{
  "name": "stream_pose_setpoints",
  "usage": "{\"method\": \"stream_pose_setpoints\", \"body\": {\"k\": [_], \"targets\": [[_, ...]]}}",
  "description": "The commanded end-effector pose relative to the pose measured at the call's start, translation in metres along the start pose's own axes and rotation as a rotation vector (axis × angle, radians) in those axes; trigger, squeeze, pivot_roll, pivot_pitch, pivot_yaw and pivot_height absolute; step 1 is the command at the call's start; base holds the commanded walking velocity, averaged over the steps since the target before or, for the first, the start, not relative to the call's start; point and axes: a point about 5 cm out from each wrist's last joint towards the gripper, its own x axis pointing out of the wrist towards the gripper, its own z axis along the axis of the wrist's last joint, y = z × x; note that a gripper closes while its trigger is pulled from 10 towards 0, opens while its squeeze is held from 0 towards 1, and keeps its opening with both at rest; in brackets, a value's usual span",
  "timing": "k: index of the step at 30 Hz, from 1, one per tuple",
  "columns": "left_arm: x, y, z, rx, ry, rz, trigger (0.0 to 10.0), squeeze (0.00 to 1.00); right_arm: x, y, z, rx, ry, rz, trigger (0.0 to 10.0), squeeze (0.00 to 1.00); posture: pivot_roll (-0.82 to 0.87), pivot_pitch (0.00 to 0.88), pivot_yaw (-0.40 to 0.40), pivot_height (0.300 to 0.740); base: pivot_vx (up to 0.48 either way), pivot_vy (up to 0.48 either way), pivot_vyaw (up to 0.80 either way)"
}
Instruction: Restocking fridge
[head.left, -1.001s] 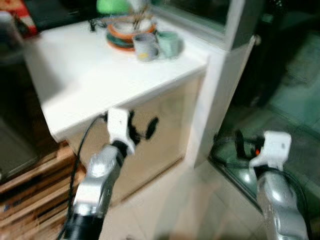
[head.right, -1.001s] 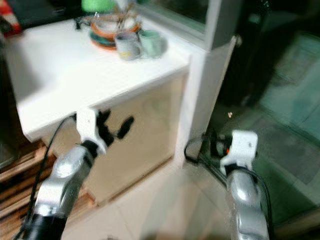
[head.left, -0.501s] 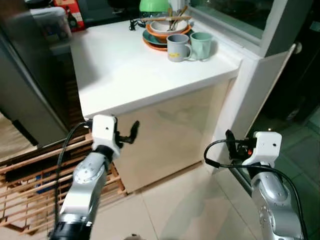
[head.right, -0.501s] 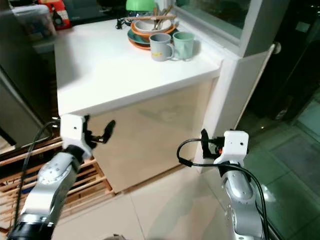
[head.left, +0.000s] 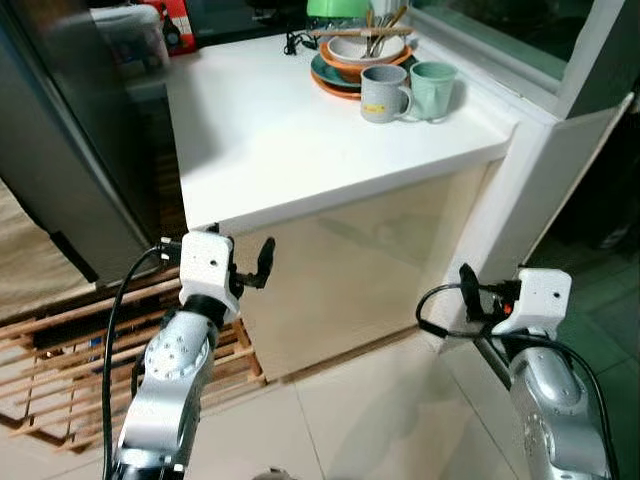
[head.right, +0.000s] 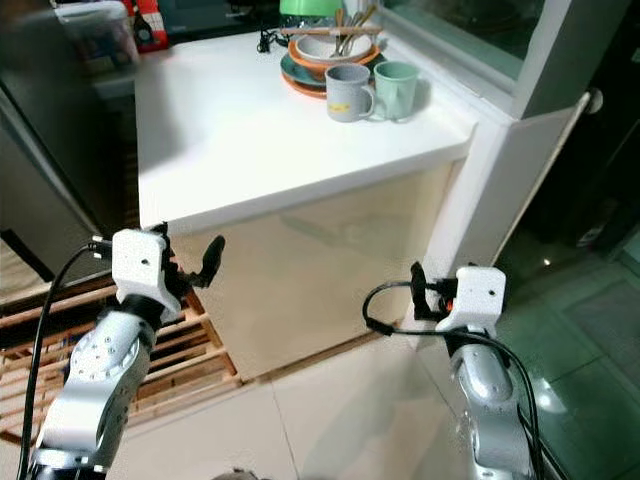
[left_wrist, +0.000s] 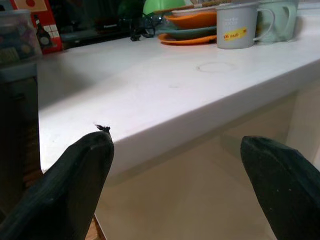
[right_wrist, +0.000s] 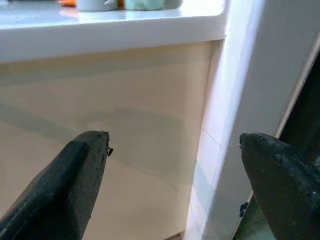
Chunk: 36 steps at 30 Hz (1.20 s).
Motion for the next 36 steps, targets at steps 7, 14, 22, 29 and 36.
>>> {"method": "stream_pose_setpoints", "body": {"k": [7,14,22,29,36], "targets": [[0.008,0.002,0.006,0.001,-0.004,0.015,10.0,0.0,0.003,-0.001,-0.001,0.022,-0.011,-0.002,10.0,0.06,-0.05,0.0,0.067,0.74,-0.316,0.365,0.41],[0.013,0.006,0.0,0.023,0.026,0.06,10.0,0.0,0.005,0.0,-0.003,0.013,-0.001,0.012,10.0,0.1,-0.05,0.0,0.068,0.74,-0.295,0.29,0.62],[0.024,0.009,0.0,-0.044,0.026,0.059,10.0,0.0,0.007,0.001,-0.005,0.026,0.016,0.007,10.0,0.12,-0.07,0.0,0.079,0.74,0.0,0.0,0.54],[0.026,0.013,-0.006,-0.051,0.056,0.071,10.0,0.0,0.006,-0.002,-0.005,0.03,0.007,-0.016,10.0,0.07,-0.08,0.0,0.083,0.74,0.0,0.304,0.0],[0.03,0.017,-0.011,-0.042,0.07,0.085,10.0,0.0,0.003,-0.001,-0.007,0.024,0.011,-0.013,10.0,0.07,-0.08,0.0,0.08,0.74,0.0,0.444,0.0]]}}
